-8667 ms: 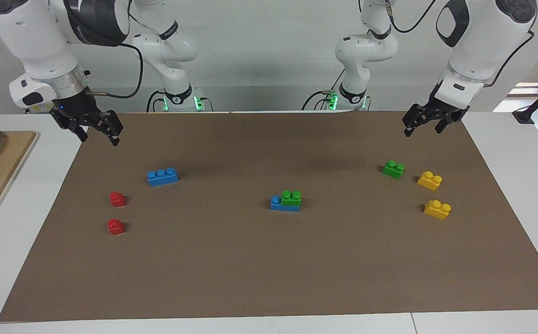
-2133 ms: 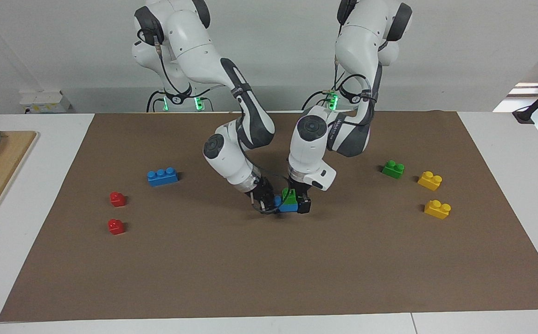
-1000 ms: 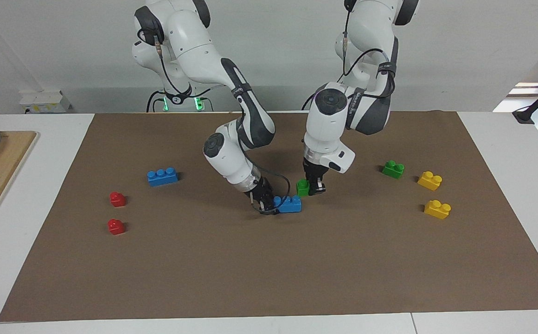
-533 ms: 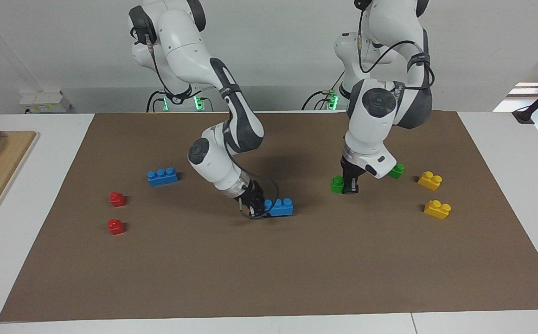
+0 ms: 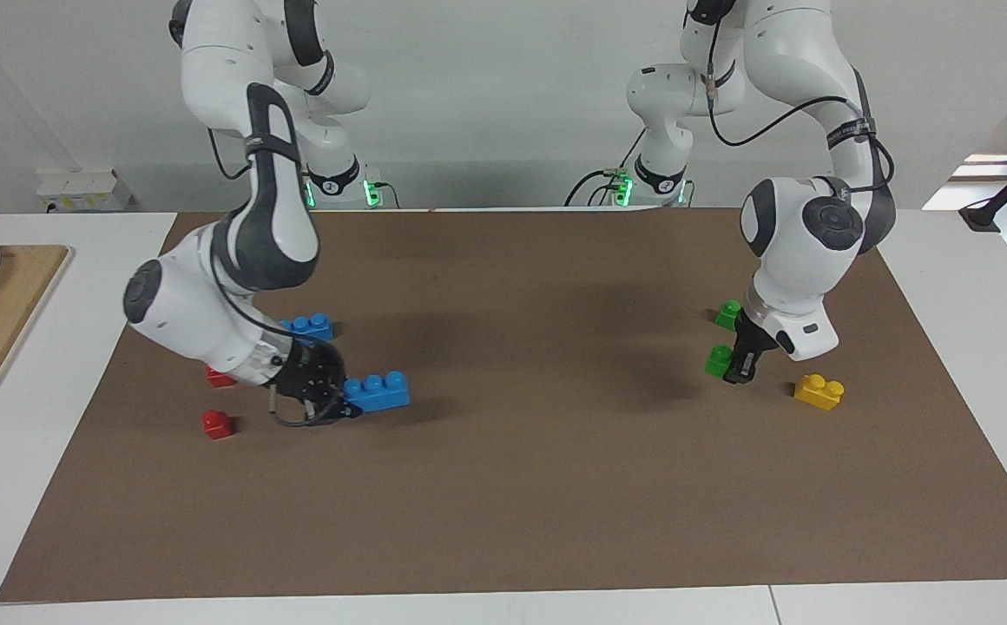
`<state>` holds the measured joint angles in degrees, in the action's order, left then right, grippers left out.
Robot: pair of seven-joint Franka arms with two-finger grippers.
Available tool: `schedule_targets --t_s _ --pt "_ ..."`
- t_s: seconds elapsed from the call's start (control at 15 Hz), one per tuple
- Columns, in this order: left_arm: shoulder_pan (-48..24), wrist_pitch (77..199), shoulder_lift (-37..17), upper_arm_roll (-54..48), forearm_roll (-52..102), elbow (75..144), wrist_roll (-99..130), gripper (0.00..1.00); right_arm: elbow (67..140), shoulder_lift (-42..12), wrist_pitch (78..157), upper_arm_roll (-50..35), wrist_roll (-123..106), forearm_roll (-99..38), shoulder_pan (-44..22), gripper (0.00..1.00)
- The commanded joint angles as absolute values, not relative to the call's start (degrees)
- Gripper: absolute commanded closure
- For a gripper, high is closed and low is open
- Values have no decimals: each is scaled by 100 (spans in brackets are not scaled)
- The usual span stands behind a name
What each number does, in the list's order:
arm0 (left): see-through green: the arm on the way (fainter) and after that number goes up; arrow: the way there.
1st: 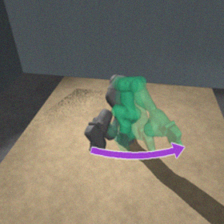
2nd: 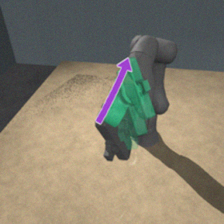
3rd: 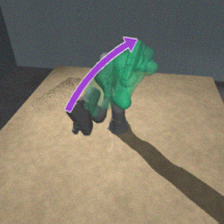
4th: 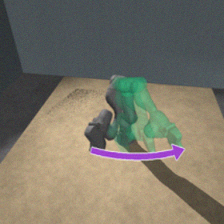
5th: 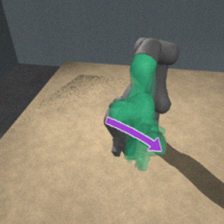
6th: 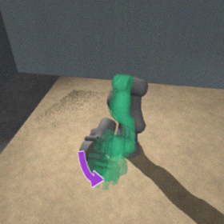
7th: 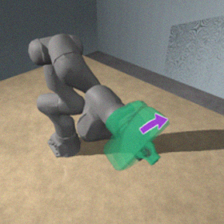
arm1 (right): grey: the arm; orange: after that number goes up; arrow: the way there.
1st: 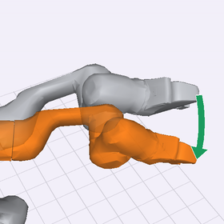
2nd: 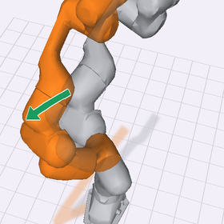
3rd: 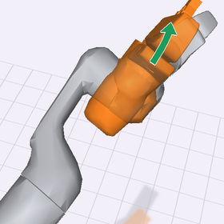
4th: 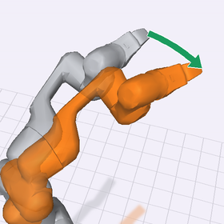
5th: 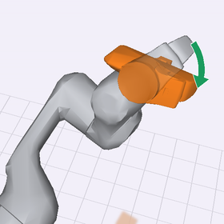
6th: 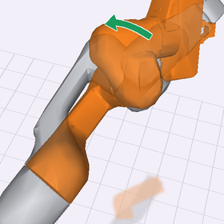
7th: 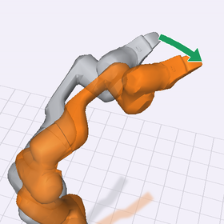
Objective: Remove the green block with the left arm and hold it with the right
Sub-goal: 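Carry the green brick toward the yellow bricks while the right gripper carries the blue brick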
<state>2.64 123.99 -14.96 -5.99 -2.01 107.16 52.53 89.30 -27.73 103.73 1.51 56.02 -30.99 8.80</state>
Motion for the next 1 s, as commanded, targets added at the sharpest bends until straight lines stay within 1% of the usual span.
schedule_targets --t_s 0.0,0.2,0.4,0.67,0.87,0.93 --pt "517 12691 -1415 -642 -97 10986 4686 100 9332 -2611 10266 44 5362 -2971 1151 100" --pt "633 12963 -1616 -633 -97 10986 4430 100 9825 -2540 10397 44 5089 -2953 1230 100" --pt "642 13244 -1687 -624 -97 11091 4430 100 9887 -2628 10476 53 5098 -2953 1222 100" --pt "642 13692 -1828 -624 -97 11276 4710 100 10037 -2698 11099 53 5500 -2953 1160 100" --pt "720 14131 -1837 -615 -97 11521 5367 100 10055 -2707 11276 44 5739 -2953 1099 100" --pt "729 14298 -1837 -615 -97 11601 5535 100 10142 -2698 11450 44 5765 -2953 1029 100"
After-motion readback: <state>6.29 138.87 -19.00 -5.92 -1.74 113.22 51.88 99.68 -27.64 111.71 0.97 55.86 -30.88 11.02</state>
